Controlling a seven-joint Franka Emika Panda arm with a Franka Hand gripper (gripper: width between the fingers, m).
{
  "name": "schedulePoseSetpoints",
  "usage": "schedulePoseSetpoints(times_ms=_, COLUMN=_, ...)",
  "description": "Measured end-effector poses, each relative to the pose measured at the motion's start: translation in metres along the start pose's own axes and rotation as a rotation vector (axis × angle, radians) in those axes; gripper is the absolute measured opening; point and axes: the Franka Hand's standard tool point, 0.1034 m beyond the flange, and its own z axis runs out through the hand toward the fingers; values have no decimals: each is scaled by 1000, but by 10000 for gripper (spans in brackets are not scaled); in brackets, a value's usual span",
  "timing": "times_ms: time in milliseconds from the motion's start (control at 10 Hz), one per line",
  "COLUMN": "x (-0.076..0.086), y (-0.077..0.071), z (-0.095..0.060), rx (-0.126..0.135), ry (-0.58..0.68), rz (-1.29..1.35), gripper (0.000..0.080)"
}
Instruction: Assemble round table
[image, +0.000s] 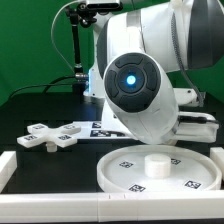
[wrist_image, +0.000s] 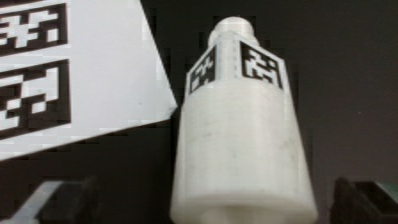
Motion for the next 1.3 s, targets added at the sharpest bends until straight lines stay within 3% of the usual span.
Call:
schedulePoseSetpoints(times_ms=400, x=1, y=-8, z=12, rx=-16, ry=15, rz=-12, gripper=648)
schedulePoseSetpoints(times_ms=500, x=1, y=-8, z=12, rx=-17, ry=15, rz=-13, gripper=520)
schedulePoseSetpoints(times_ms=600, x=1, y=-8, z=12, rx=-17, ry=15, rz=-13, gripper=520)
schedulePoseSetpoints(times_ms=700, x=1, y=-8, z=12, rx=-17, ry=15, rz=-13, gripper=405)
schedulePoseSetpoints(times_ms=1000, x=1, y=-8, z=11, rx=-17, ry=17, rz=-16, gripper=406)
schedulePoseSetpoints(times_ms=1200, x=-8, y=-6, z=-3, rx=-16, ry=8, rz=-46, gripper=406)
schedulePoseSetpoints(times_ms=1300, x=-18, y=-3, z=-19, rx=-13, ry=-6, rz=-68, gripper=406)
